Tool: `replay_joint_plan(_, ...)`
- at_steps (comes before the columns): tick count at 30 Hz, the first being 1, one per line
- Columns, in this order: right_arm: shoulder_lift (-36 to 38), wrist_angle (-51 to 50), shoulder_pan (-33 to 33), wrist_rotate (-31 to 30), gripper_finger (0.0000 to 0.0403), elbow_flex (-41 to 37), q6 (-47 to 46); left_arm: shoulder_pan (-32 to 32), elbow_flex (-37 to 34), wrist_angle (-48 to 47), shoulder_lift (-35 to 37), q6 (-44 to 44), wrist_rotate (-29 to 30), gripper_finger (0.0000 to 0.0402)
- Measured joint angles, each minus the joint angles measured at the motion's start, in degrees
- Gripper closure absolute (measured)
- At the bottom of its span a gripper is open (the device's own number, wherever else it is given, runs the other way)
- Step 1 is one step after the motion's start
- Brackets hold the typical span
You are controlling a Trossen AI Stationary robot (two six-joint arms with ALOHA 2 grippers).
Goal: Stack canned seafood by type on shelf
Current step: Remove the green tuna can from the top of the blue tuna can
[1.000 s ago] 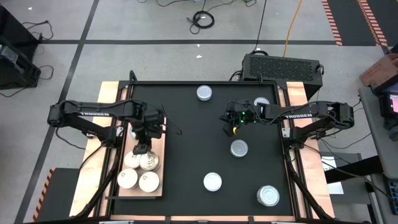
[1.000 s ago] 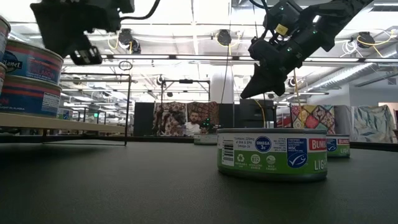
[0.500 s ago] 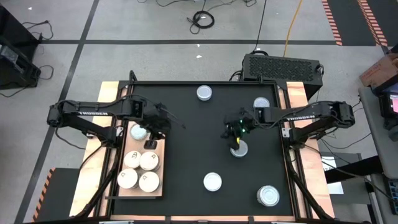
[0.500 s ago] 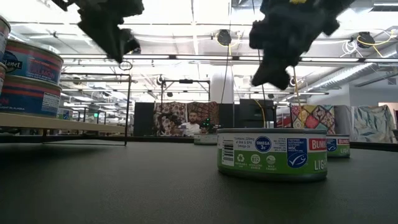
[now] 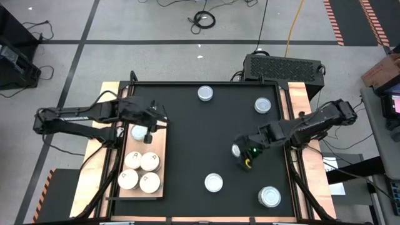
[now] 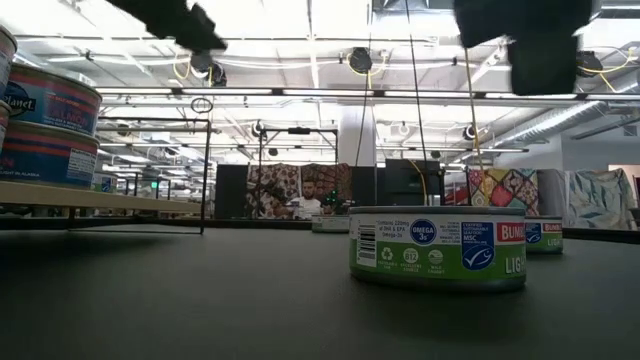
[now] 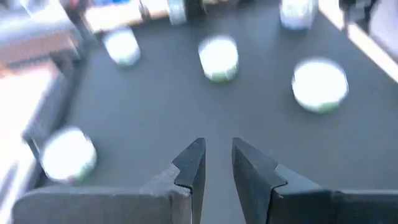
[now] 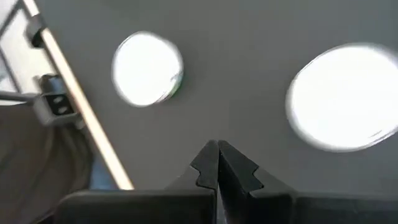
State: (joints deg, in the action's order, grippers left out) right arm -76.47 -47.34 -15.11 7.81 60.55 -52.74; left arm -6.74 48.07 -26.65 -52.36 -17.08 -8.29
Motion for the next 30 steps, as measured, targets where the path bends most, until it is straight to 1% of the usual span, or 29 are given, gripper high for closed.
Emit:
replay_joint_plan(4,-0.51,2.05,-6.57,0.05,0.0403,-0.06,-8.83,0.00,-7.16,19.75,2.73,-2.83,-0.97,0.0320)
replay_joint_plan(8,-1.28,5.75,-13.22,0.01,0.0403,-0.06,-16.15,0.00,-11.96,34.03,1.58,-6.03,-2.31,0.0320)
replay_joint_plan(10,-1.53,6.87,-16.17,0.08,0.0403,-0.06,-20.48,0.00,-12.96,36.77,0.21,-6.27,-3.69,0.0320)
replay_joint_plan(13,-1.51,6.03,-19.02,0.12,0.0403,-0.08,-26.30,0.00,-12.98,40.53,-2.98,-6.39,-8.14,0.0320)
replay_joint_plan(15,-1.49,4.50,-20.28,0.31,0.0403,-0.06,-28.32,0.02,-12.98,44.35,-5.74,-7.34,-11.64,0.0320)
replay_joint_plan(17,-1.40,2.65,-20.78,1.48,0.0403,-0.08,-28.54,0.01,-12.98,47.56,-8.71,-8.84,-13.83,0.0320)
replay_joint_plan(20,-1.31,0.95,-20.83,3.72,0.0403,-0.08,-26.51,0.00,-12.95,52.88,-12.75,-10.47,-14.08,0.0320)
replay_joint_plan(23,-1.31,1.92,-20.80,6.73,0.0403,-0.08,-25.21,-0.04,-12.93,55.96,-16.20,-10.55,-13.48,0.0320)
replay_joint_plan(28,-1.31,2.36,-21.65,9.04,0.0403,-0.08,-27.21,-0.04,-12.93,59.69,-20.33,-10.71,-12.55,0.0320)
replay_joint_plan(30,-1.31,2.15,-21.79,9.08,0.0403,-0.08,-27.94,-0.04,-12.93,60.97,-21.73,-10.37,-12.53,0.0320)
